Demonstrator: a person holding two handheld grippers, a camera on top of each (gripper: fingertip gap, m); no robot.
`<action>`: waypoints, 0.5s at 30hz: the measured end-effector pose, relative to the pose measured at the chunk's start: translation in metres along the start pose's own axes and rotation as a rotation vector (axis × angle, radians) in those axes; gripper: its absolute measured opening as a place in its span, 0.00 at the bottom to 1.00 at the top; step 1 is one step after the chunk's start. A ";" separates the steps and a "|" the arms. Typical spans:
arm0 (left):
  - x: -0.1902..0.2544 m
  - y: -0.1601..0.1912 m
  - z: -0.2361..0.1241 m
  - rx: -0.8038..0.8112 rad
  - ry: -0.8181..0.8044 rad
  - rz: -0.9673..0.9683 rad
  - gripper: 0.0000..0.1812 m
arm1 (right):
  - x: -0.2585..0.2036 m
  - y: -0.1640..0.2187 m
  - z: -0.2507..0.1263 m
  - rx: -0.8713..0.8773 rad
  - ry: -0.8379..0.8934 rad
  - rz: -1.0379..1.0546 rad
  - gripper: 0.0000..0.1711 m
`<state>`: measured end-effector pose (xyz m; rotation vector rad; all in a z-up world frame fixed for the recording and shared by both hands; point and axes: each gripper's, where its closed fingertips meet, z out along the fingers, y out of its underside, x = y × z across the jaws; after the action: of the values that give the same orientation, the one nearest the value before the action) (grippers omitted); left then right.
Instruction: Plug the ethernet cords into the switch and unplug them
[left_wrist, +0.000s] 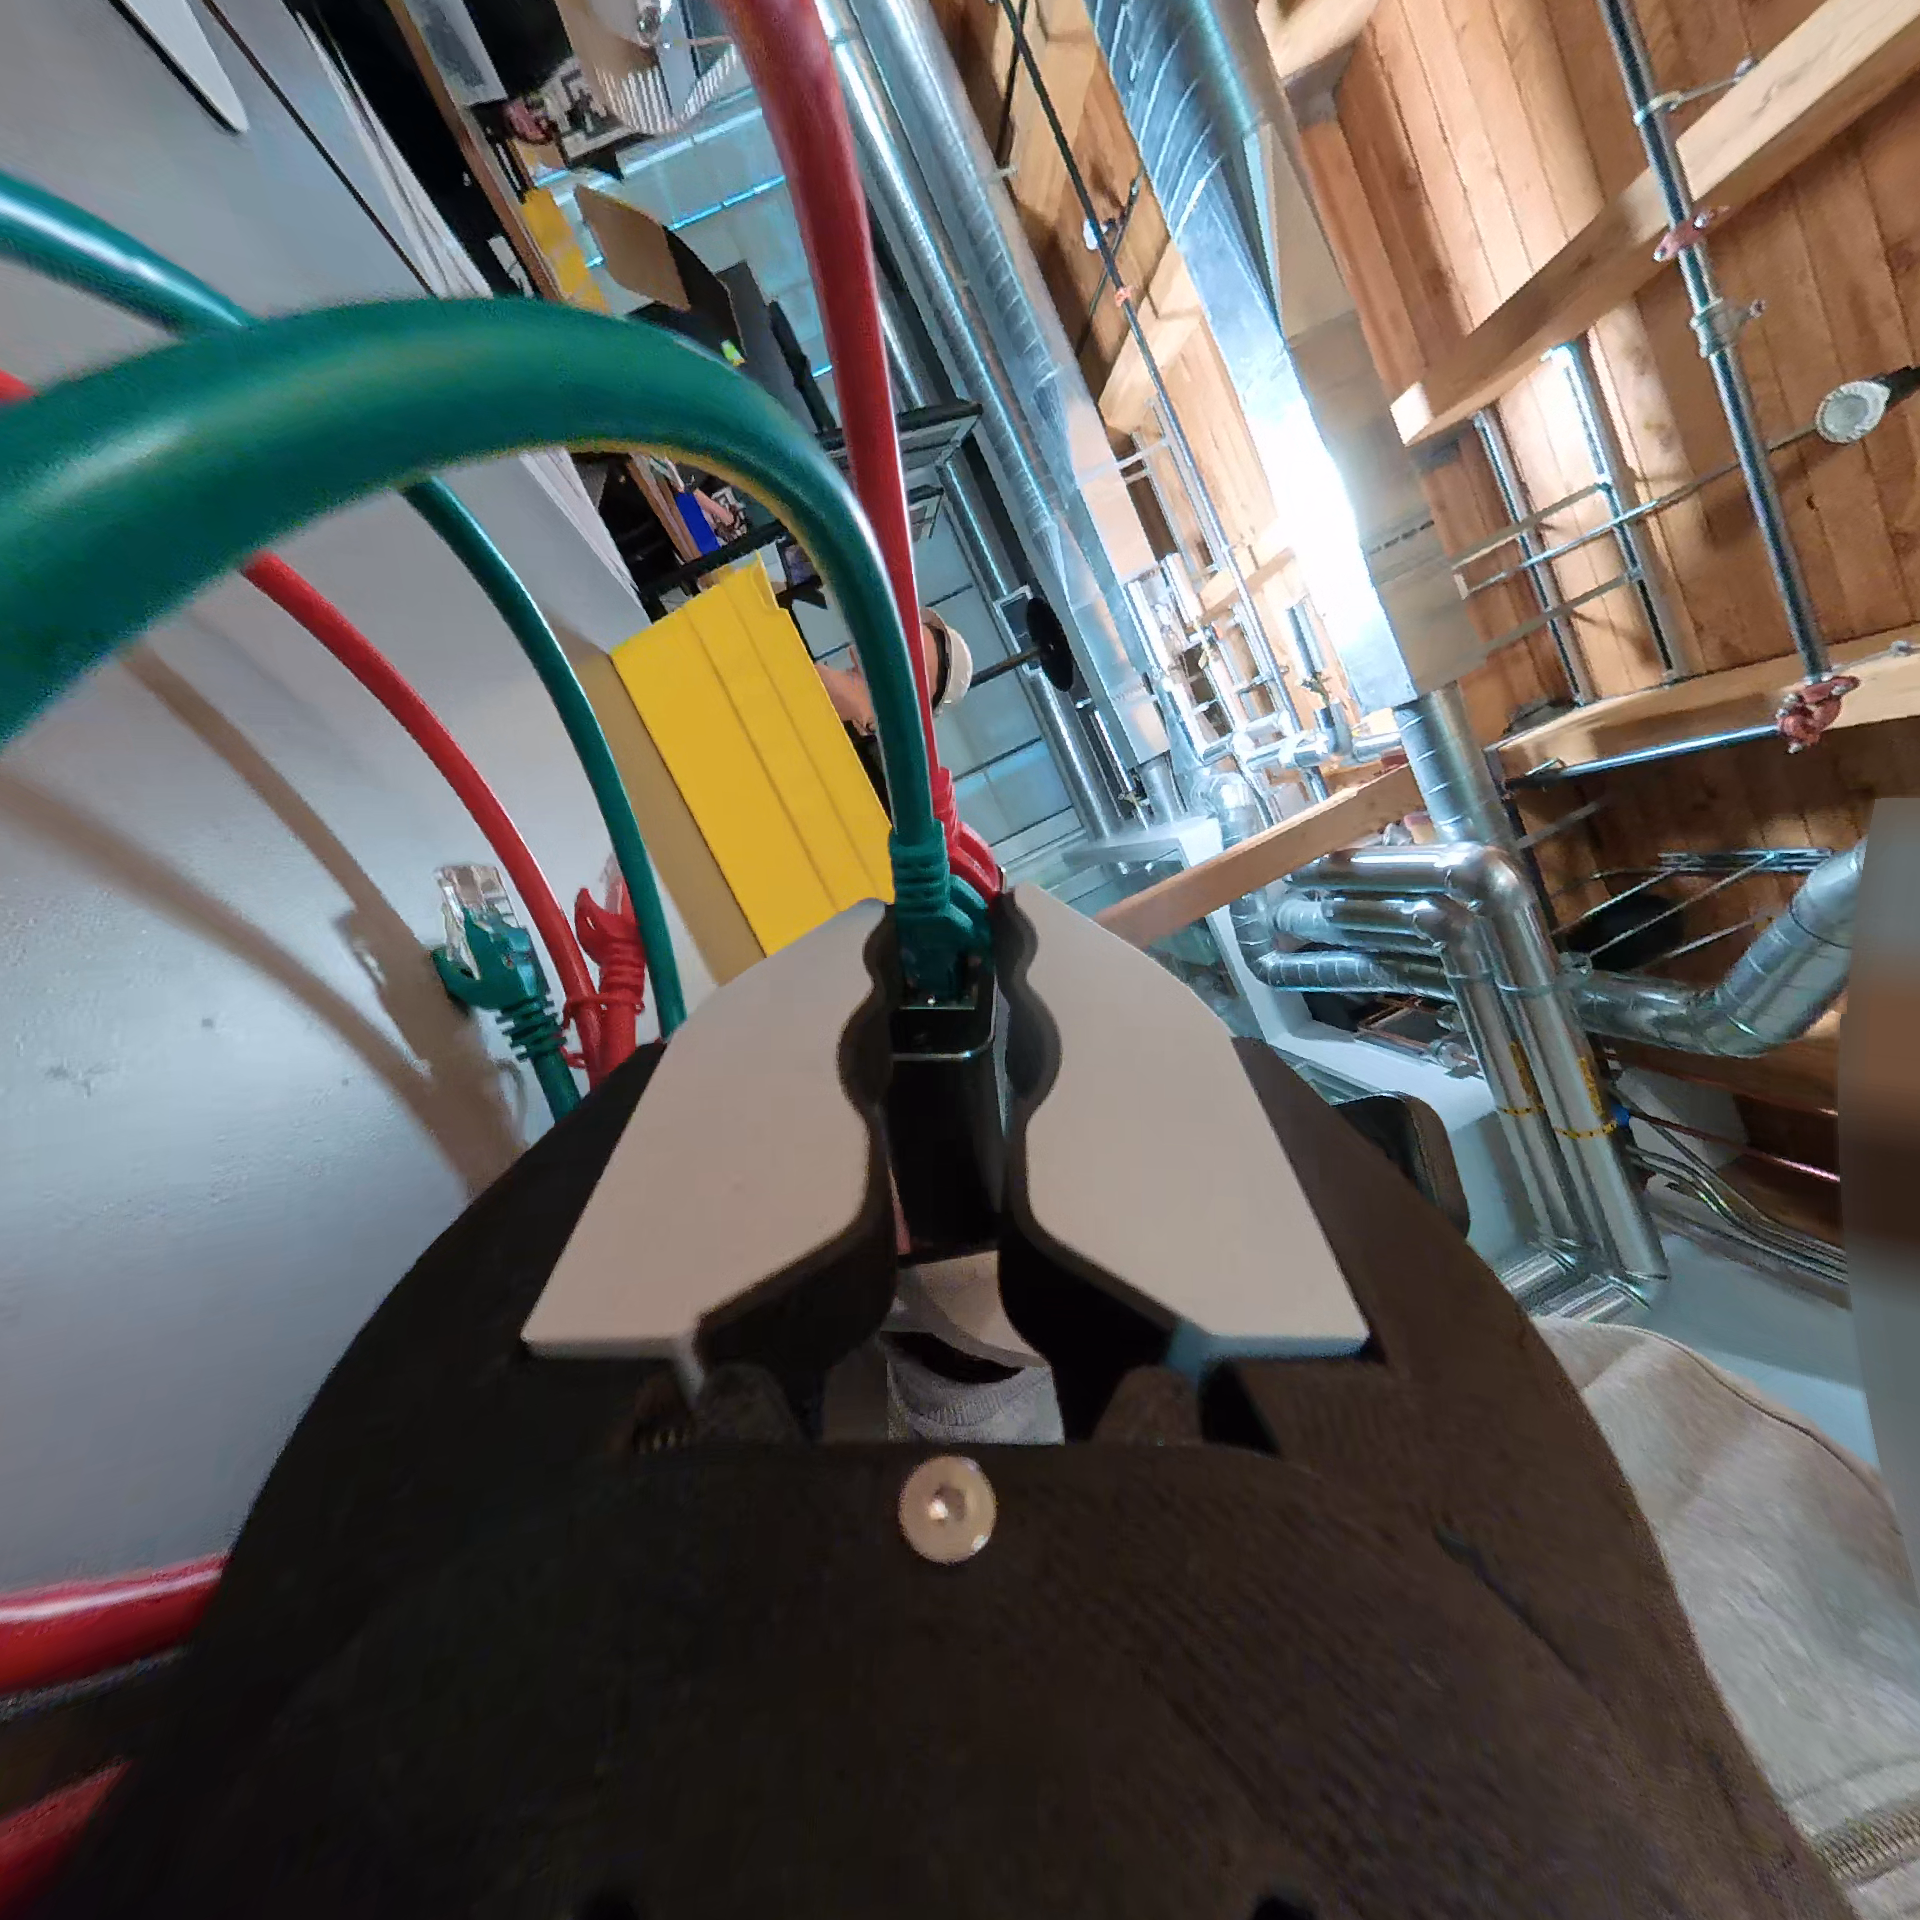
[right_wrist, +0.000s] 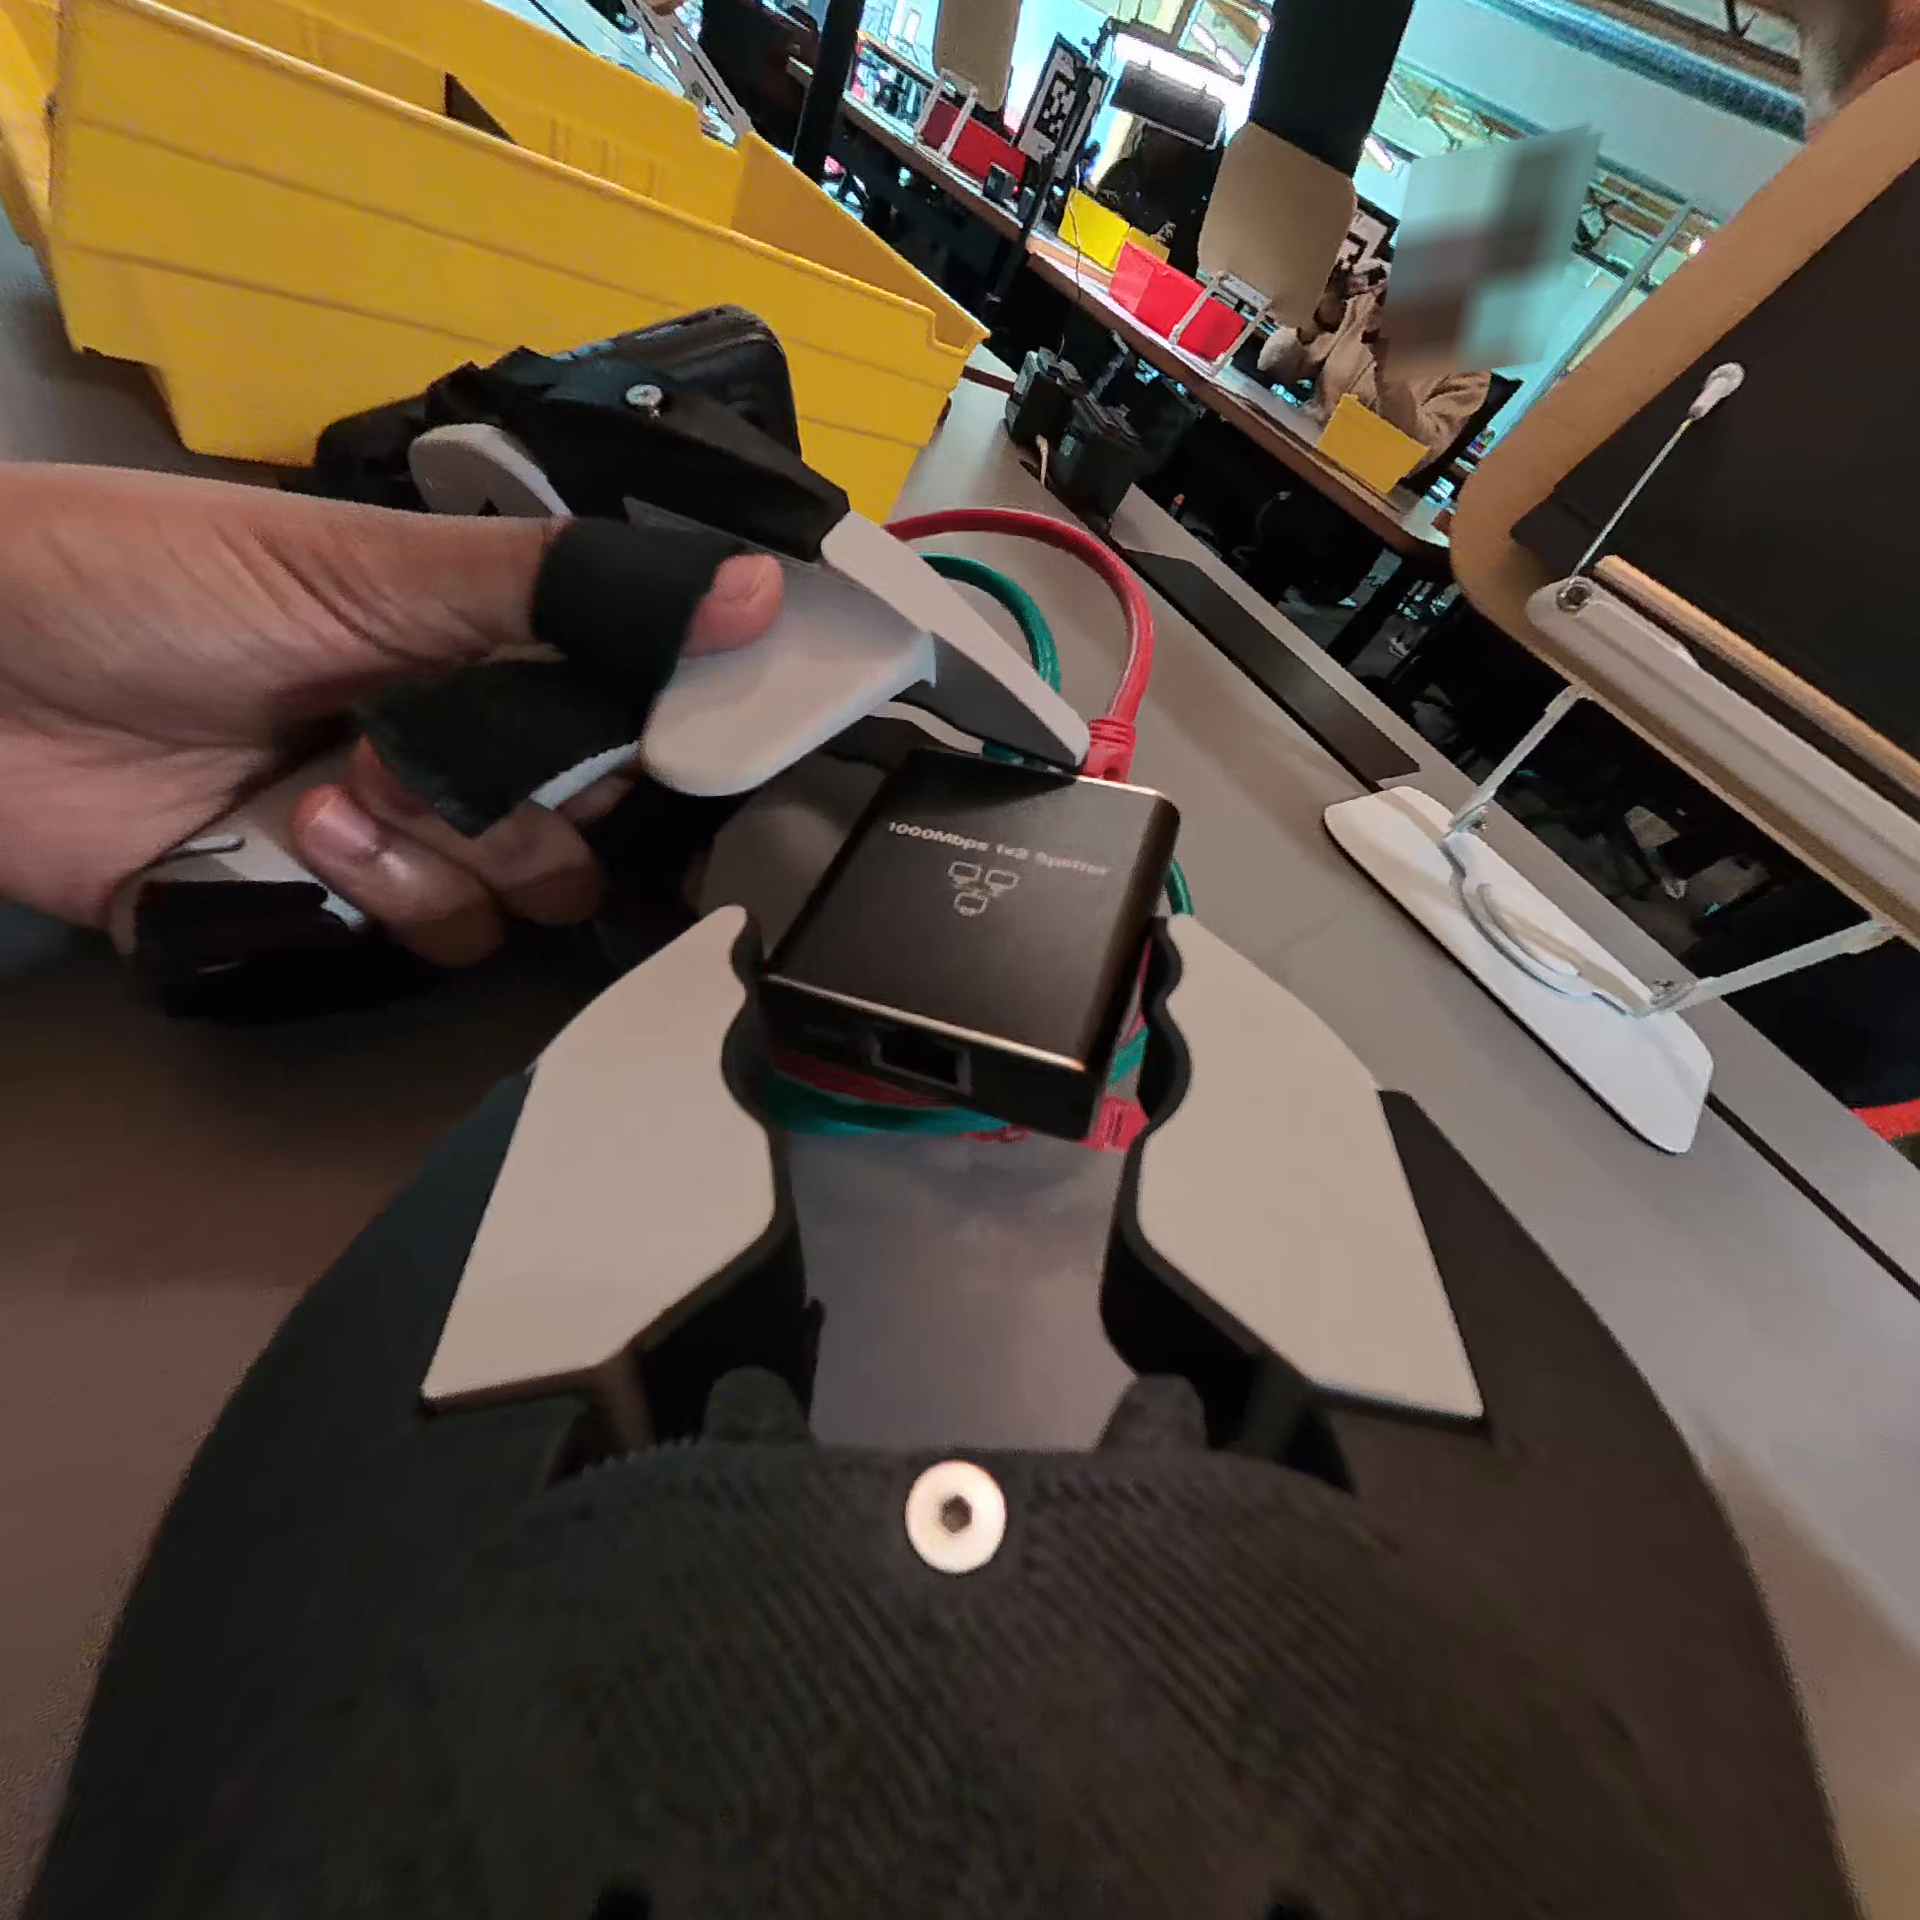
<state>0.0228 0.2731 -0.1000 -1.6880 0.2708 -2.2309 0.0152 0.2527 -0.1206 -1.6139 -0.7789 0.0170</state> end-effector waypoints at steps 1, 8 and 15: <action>0.000 0.000 0.001 0.002 0.004 0.001 0.09 | 0.001 -0.001 -0.001 0.010 -0.008 0.005 0.41; 0.014 0.001 0.006 0.011 0.124 -0.048 0.26 | 0.011 -0.008 -0.007 0.088 -0.082 0.180 0.41; 0.014 0.023 0.015 -0.119 0.130 -0.074 0.27 | 0.026 -0.018 -0.017 0.211 -0.220 0.396 0.40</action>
<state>0.0372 0.2471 -0.0914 -1.6378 0.3854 -2.4275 0.0342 0.2501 -0.0905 -1.5549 -0.5890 0.5517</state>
